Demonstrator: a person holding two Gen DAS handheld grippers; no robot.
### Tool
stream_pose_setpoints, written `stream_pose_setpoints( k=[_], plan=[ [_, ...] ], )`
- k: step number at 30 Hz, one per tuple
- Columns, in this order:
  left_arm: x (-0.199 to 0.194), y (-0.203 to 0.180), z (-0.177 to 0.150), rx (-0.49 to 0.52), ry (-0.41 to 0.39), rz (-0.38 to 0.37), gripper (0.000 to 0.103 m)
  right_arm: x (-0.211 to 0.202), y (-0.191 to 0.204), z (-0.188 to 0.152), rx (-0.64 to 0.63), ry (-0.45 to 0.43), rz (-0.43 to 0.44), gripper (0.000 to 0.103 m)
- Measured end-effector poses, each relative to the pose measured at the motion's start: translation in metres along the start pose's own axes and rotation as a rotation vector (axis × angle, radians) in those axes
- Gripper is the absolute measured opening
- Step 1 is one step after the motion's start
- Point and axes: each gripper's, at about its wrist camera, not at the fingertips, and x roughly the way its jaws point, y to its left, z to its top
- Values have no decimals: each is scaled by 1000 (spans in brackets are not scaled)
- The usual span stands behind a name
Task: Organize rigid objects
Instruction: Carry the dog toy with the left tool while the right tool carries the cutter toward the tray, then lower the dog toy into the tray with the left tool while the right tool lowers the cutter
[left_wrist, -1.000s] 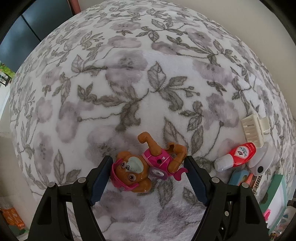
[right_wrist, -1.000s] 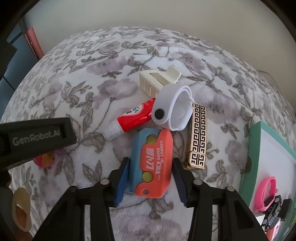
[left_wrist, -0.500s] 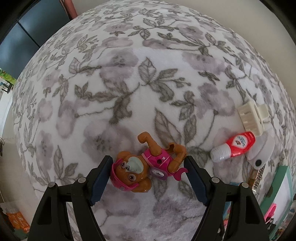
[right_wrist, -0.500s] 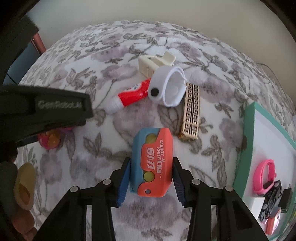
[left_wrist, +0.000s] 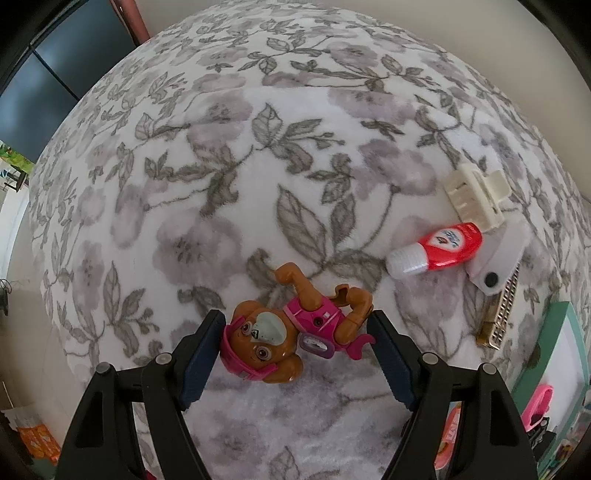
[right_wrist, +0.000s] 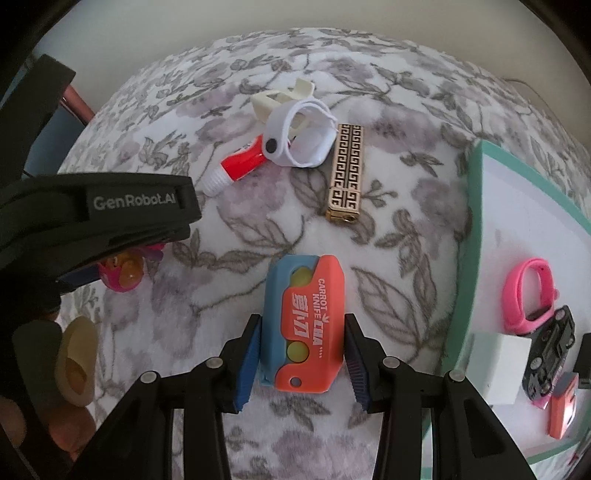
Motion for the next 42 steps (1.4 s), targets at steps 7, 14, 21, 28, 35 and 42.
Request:
stream_pose_setpoints(
  k=[7, 14, 21, 28, 35, 42],
  plan=[
    [-27, -17, -12, -1, -43, 0, 80, -22, -13, -4, 34, -10, 55, 45],
    [-63, -20, -16, -8, -116, -6, 80, -50, -19, -2, 62, -63, 105, 45],
    [-88, -22, -11, 8, -194, -21, 80, -78, -41, 6, 117, -139, 123, 45],
    [-107, -62, -6, 69, -228, -39, 80, -92, -87, 29, 190, -185, 110, 45],
    [-133, -113, -21, 180, -260, -118, 80, -135, -142, 22, 306, -283, 61, 45],
    [-151, -155, -49, 307, -281, -190, 80, -145, -199, 7, 429, -302, -9, 45]
  ],
)
